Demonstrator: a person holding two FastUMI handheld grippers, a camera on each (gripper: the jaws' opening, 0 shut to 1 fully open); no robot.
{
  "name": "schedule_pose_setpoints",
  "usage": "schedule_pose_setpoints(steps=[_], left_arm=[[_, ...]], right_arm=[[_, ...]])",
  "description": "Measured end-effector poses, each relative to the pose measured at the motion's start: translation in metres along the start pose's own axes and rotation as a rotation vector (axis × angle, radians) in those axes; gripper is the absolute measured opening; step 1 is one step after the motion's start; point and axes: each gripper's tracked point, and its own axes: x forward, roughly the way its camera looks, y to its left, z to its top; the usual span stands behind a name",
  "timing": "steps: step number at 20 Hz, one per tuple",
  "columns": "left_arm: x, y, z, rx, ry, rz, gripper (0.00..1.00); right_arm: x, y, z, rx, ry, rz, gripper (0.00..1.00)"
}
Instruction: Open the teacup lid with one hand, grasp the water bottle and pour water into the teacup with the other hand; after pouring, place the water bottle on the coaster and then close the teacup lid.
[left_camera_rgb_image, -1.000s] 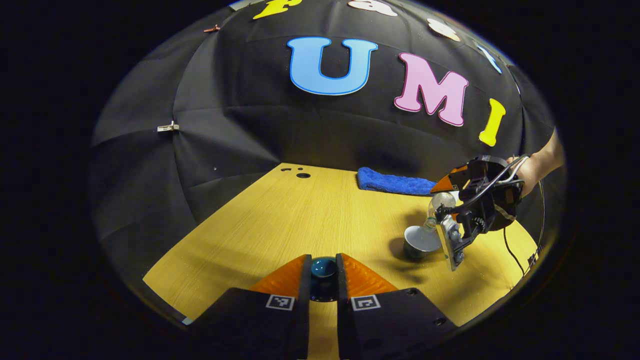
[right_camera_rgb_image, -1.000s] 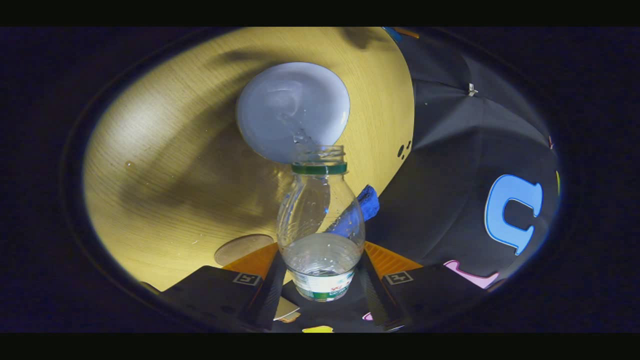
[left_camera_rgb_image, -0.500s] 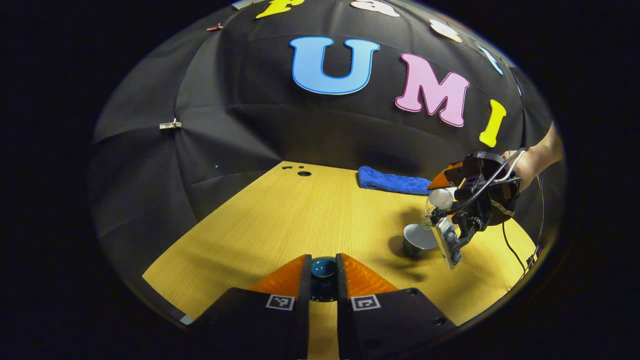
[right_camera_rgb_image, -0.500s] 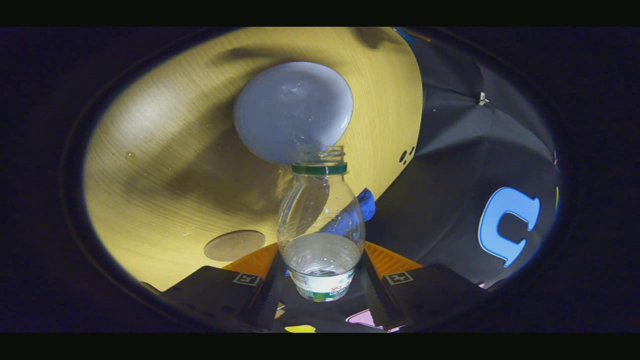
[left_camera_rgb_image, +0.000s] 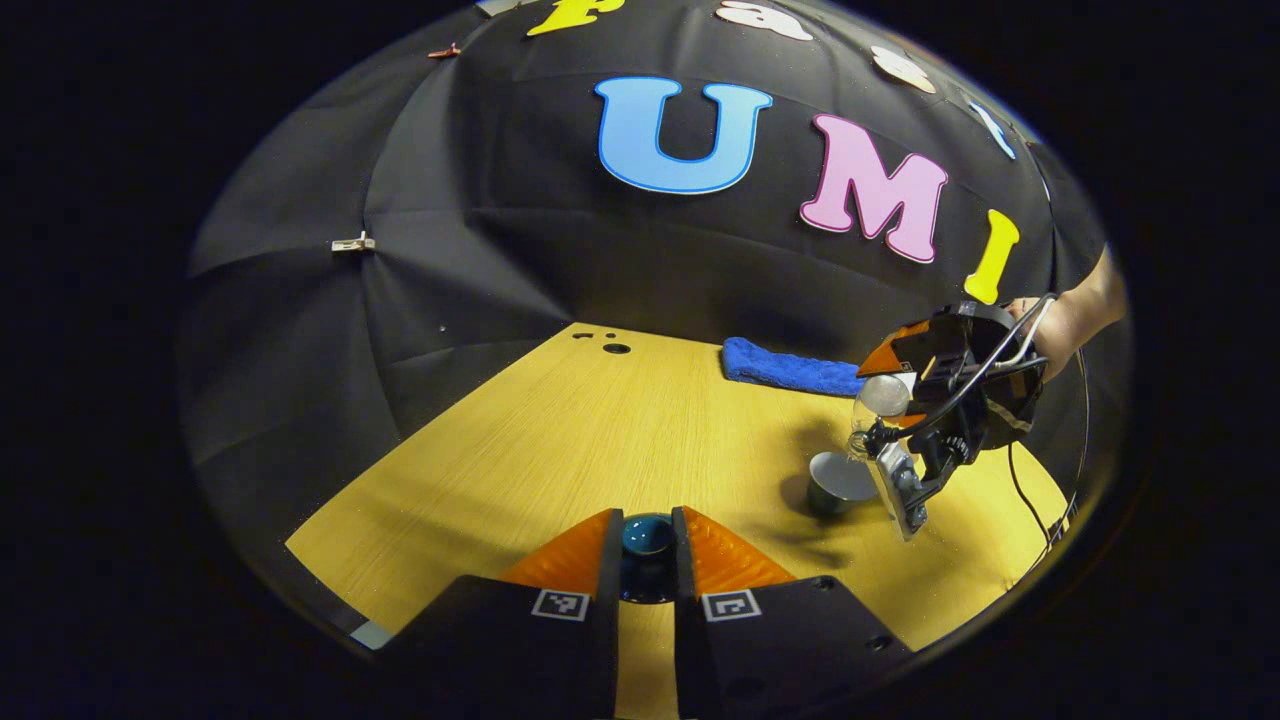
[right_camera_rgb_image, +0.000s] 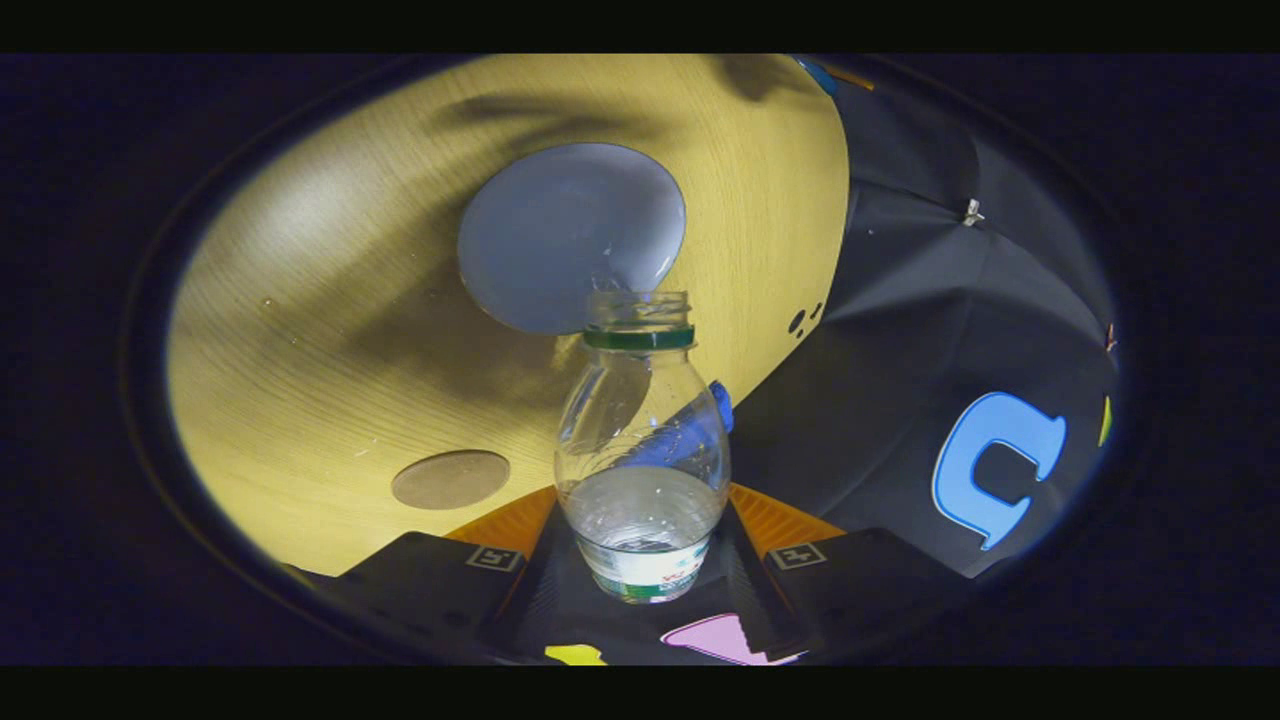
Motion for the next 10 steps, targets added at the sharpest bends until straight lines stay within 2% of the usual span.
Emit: schedule_pose_setpoints(steps=[8,9,10], left_arm=[[-0.013,0.012,-0.011,-0.032,0.003,0.030,0.27],[-0.015,0.013,-0.012,-0.038,0.002,0.035,0.27],[-0.016,0.015,-0.013,-0.044,0.001,0.038,0.27]], right_arm=[[0.001,-0.006,0.000,-0.056,0.002,0.008,0.74],[0.000,-0.007,0.001,-0.069,0.004,0.009,0.70],[0.000,-0.008,0.001,-0.081,0.006,0.014,0.74]])
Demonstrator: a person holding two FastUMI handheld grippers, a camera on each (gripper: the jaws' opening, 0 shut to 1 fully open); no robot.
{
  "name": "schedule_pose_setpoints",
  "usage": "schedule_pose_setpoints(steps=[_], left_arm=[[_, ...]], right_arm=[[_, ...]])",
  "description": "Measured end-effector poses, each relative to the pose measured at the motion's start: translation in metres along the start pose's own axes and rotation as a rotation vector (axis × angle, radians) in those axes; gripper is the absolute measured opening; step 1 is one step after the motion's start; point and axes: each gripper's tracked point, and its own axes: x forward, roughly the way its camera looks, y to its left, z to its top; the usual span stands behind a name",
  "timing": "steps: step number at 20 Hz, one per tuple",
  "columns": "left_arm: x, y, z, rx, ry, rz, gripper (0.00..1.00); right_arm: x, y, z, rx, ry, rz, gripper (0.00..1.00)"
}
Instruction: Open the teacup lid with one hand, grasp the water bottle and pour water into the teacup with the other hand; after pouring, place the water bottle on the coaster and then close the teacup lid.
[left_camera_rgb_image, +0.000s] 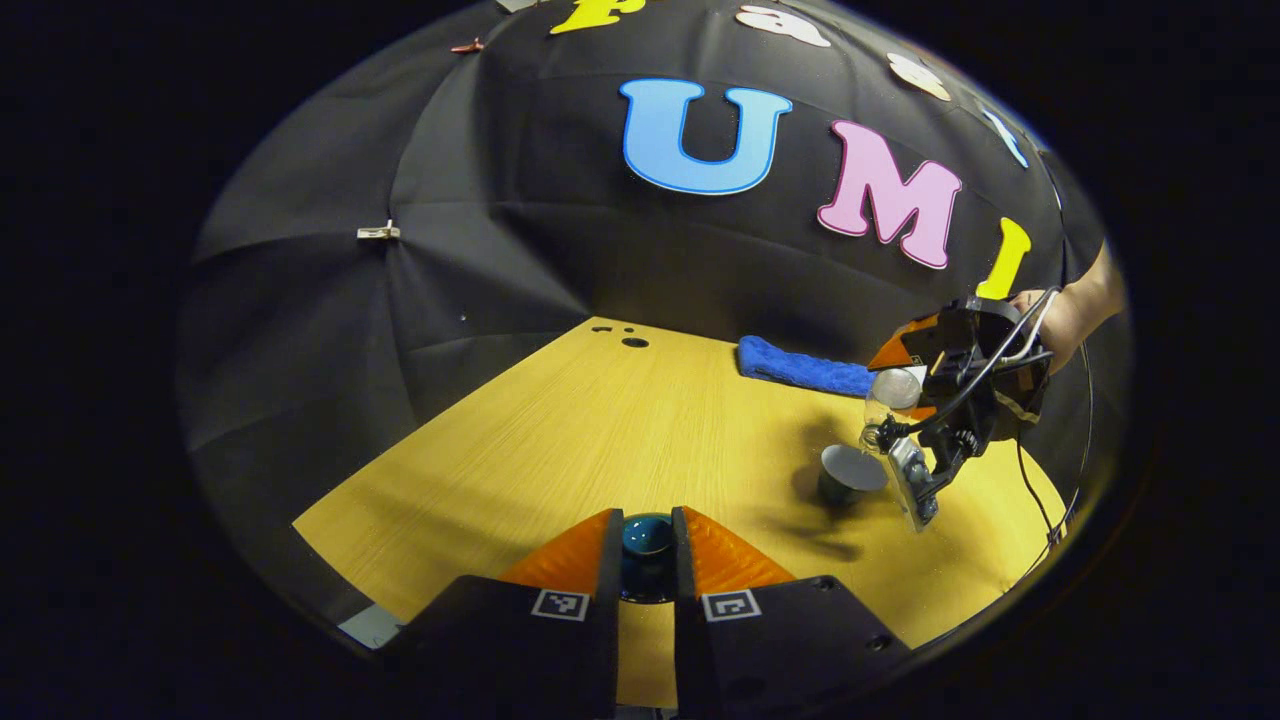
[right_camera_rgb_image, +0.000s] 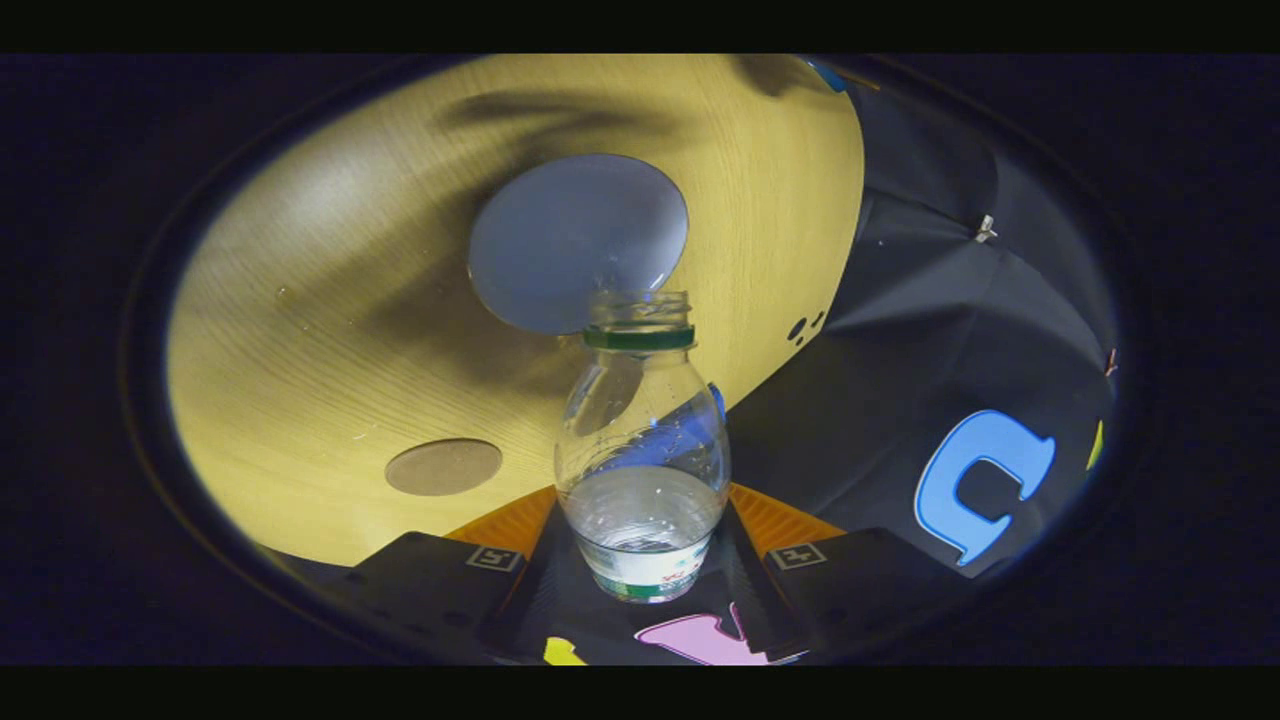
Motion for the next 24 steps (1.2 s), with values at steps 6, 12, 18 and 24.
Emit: schedule_pose_setpoints(steps=[6,12,18,24], left_arm=[[-0.002,0.004,0.003,-0.004,-0.015,0.017,0.27],[-0.007,-0.002,0.004,0.008,-0.017,0.015,0.27],[-0.008,-0.009,0.003,-0.010,-0.014,0.021,0.27],[-0.010,-0.022,0.008,-0.028,-0.008,0.026,0.27]], right_arm=[[-0.001,-0.003,-0.001,-0.032,0.016,0.009,0.74],[-0.002,-0.002,0.003,-0.035,0.016,0.023,0.74],[-0.003,0.001,0.001,0.020,0.019,0.040,0.74],[-0.005,0.031,0.005,0.370,0.003,0.150,0.74]])
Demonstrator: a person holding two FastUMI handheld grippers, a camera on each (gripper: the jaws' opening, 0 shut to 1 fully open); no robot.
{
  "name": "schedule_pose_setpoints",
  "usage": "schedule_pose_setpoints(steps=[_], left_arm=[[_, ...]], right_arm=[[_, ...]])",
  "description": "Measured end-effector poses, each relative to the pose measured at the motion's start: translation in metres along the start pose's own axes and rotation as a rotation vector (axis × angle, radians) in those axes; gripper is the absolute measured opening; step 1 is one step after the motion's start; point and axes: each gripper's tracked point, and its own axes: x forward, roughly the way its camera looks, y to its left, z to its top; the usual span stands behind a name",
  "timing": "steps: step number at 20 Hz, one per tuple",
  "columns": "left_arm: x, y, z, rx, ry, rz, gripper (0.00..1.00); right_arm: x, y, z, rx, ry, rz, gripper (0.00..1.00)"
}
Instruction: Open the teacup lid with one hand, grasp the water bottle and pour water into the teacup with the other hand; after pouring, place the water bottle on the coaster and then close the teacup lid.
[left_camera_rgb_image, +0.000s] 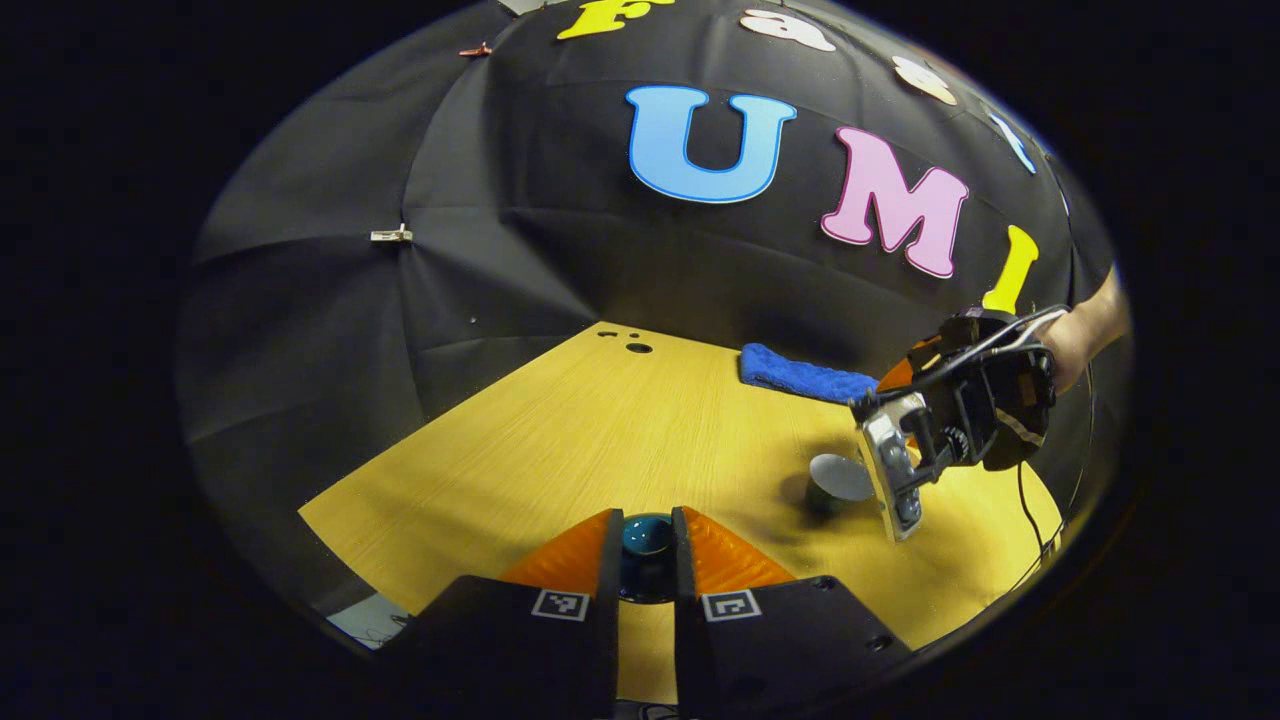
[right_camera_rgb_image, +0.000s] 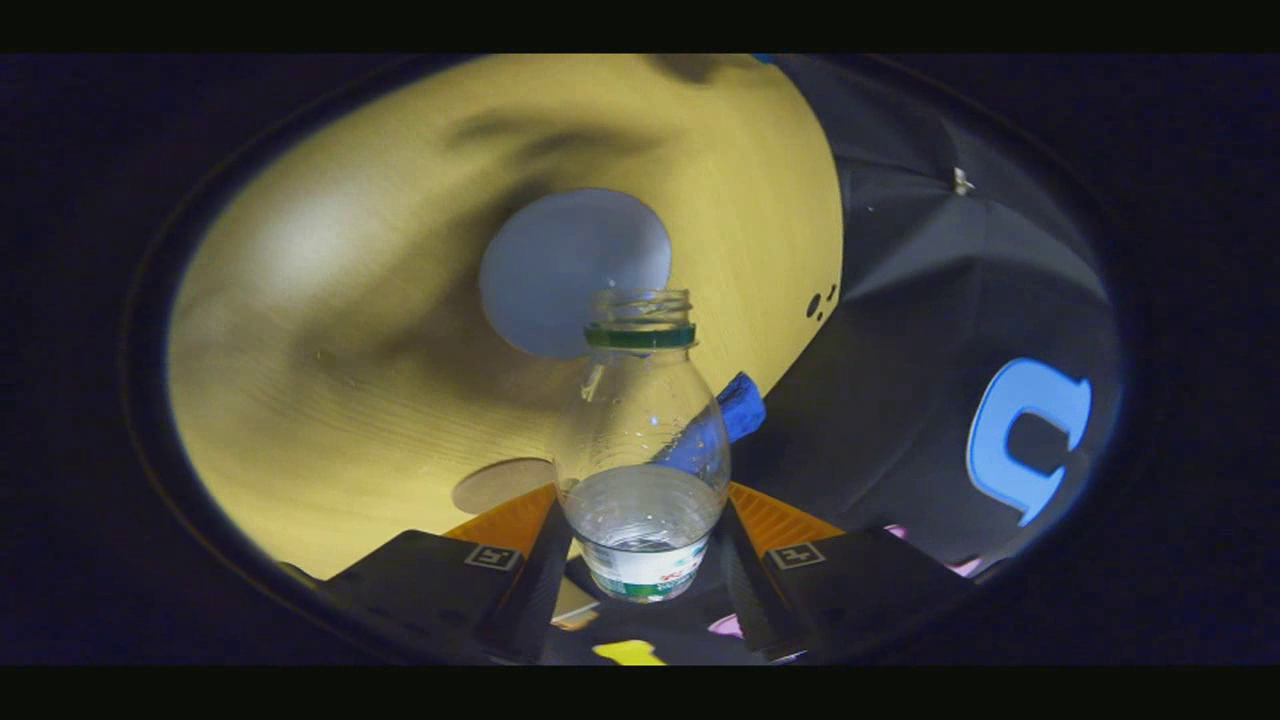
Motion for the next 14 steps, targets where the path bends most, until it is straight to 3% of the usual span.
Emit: schedule_pose_setpoints(steps=[2,5,7,12,14], left_arm=[[-0.002,-0.012,0.000,-0.030,0.008,-0.006,0.27],[-0.002,-0.029,0.005,-0.090,0.012,-0.014,0.23],[-0.001,-0.037,0.007,-0.110,0.014,-0.002,0.27],[0.007,-0.063,0.027,-0.036,-0.009,0.015,0.27],[0.011,-0.077,0.035,-0.014,-0.019,0.007,0.27]], right_arm=[[0.001,0.003,-0.004,0.163,-0.008,0.031,0.74],[-0.003,-0.007,-0.006,0.502,-0.019,0.031,0.75],[-0.005,-0.015,-0.010,0.676,-0.031,0.026,0.74],[-0.005,-0.028,-0.024,1.089,-0.114,0.039,0.75],[-0.004,-0.033,-0.034,1.262,-0.177,0.000,0.75]])
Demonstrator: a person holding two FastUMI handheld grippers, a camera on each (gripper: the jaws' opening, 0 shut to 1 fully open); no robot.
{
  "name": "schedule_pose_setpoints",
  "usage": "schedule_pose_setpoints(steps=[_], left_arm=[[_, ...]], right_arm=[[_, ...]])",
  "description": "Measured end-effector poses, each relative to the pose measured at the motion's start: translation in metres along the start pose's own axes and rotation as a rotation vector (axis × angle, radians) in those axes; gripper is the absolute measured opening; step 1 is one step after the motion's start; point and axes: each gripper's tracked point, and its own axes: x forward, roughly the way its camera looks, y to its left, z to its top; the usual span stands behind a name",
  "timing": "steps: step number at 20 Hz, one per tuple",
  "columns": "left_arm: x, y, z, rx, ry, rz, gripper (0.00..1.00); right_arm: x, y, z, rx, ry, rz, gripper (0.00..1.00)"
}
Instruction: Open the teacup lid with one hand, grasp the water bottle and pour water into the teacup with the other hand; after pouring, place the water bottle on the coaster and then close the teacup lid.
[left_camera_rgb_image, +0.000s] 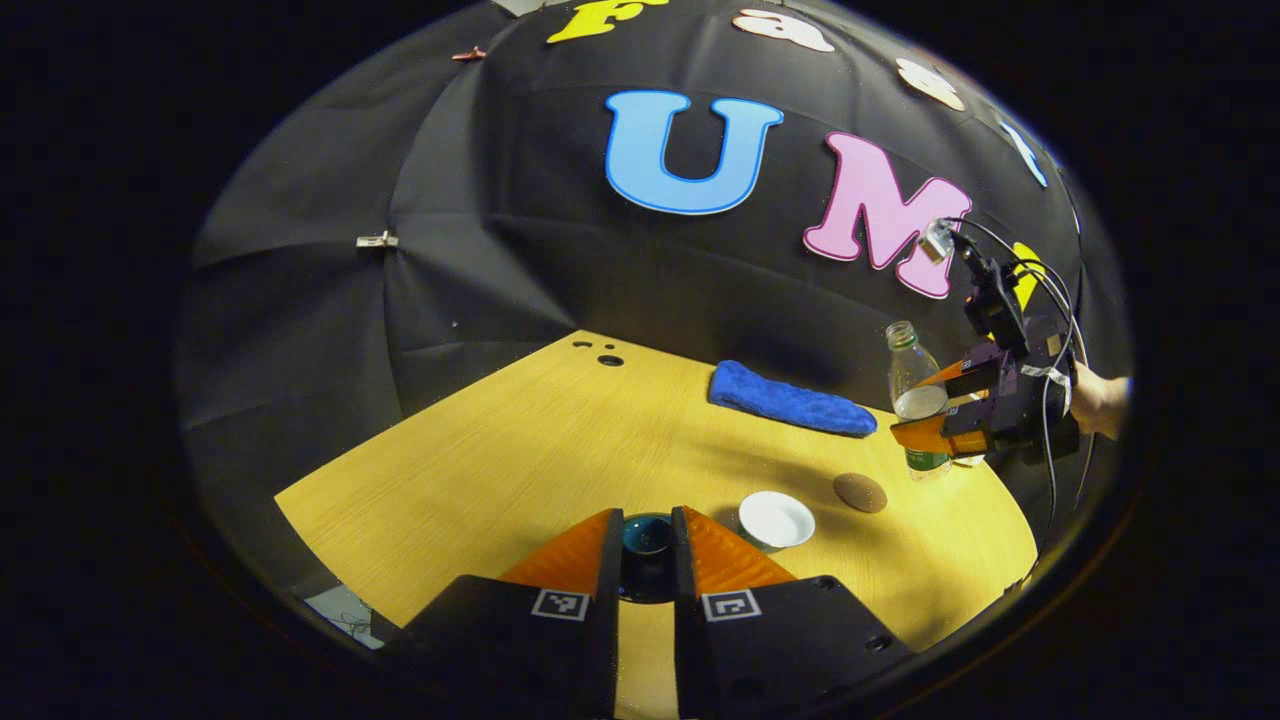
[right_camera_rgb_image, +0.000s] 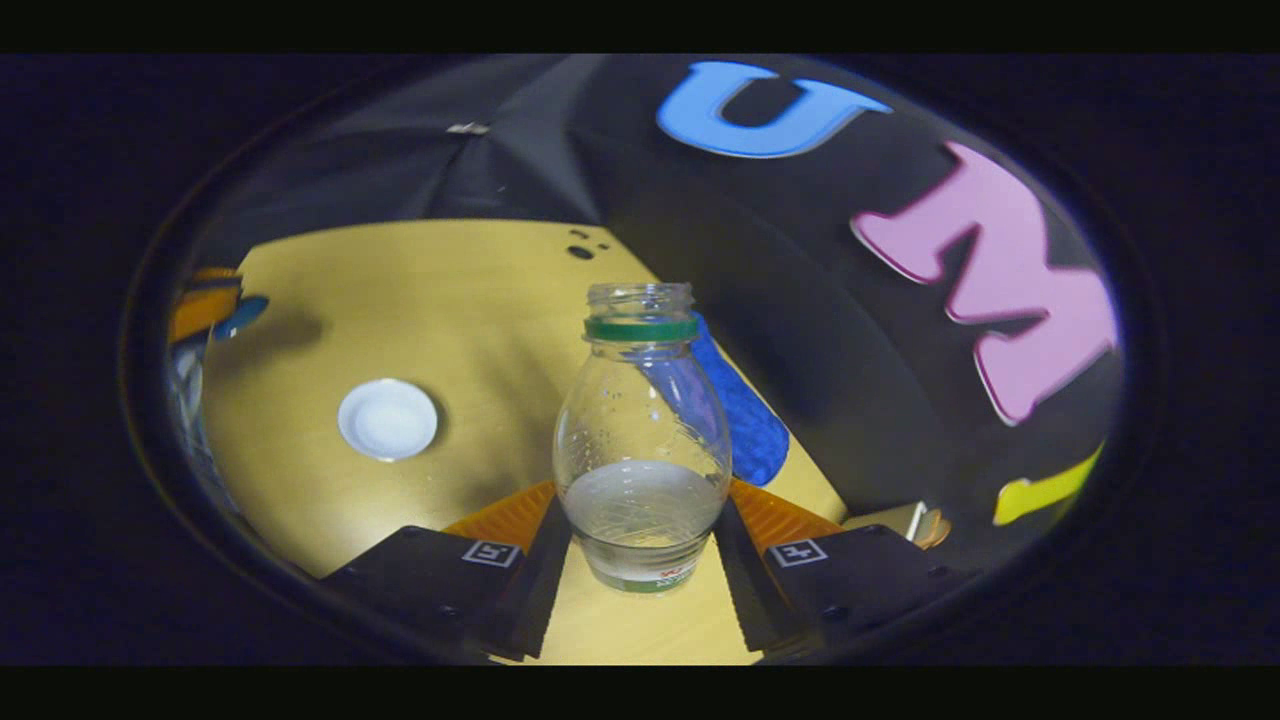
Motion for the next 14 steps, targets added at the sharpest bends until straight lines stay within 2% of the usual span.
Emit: schedule_pose_setpoints(steps=[1,2,6,10,13,14], left_arm=[[0.002,-0.007,0.004,0.014,-0.005,-0.002,0.23],[0.003,-0.013,0.006,0.022,-0.013,-0.001,0.27],[0.015,-0.040,0.010,0.030,-0.048,-0.016,0.27],[0.029,-0.062,0.007,0.033,-0.064,-0.030,0.27],[0.037,-0.072,0.005,0.053,-0.081,-0.036,0.27],[0.039,-0.075,0.005,0.059,-0.088,-0.038,0.24]], right_arm=[[0.000,-0.004,0.001,0.086,-0.044,-0.004,0.75],[0.000,-0.008,0.003,0.168,-0.087,-0.003,0.75],[0.008,-0.032,0.000,0.427,-0.252,-0.020,0.75],[0.026,-0.046,-0.015,0.530,-0.345,-0.056,0.75],[0.033,-0.043,-0.027,0.549,-0.398,-0.064,0.75],[0.035,-0.040,-0.028,0.543,-0.412,-0.060,0.74]])
